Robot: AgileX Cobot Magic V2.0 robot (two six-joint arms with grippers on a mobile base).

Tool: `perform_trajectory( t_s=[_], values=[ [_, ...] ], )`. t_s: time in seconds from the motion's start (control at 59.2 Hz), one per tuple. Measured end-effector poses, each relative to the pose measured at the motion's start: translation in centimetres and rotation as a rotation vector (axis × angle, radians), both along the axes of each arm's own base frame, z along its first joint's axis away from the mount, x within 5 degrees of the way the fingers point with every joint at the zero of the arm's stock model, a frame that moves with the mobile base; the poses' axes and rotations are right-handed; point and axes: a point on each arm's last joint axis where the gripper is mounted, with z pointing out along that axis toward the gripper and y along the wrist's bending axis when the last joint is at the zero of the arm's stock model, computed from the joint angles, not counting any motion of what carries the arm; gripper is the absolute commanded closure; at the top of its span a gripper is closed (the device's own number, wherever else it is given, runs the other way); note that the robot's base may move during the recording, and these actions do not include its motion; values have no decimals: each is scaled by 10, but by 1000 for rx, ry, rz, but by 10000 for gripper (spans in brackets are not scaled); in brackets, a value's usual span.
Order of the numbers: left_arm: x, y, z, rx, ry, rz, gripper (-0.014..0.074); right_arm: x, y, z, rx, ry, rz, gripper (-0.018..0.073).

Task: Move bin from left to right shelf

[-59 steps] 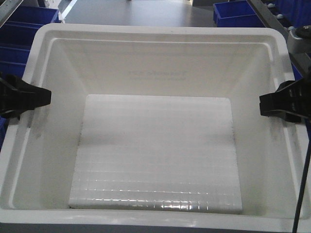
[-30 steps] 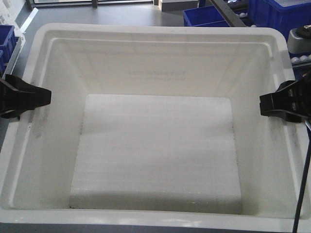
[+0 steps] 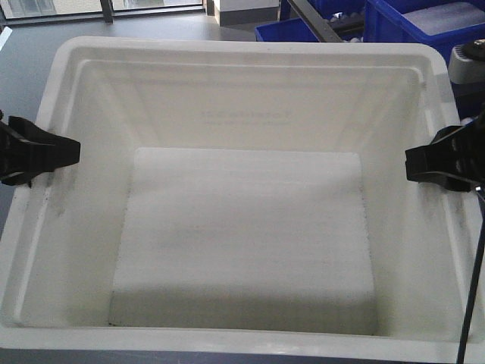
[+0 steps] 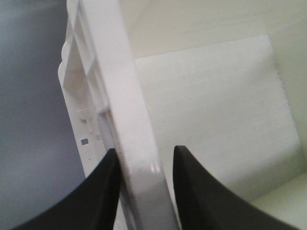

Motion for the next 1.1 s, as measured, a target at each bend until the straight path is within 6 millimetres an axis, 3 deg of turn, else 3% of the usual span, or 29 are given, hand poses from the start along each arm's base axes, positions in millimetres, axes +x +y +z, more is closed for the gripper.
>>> perform_trajectory(
  t_s=[1.099],
  values=[
    [0, 0, 0, 1, -1, -1, 601, 0, 0, 0, 0, 2, 0, 564]
  ],
)
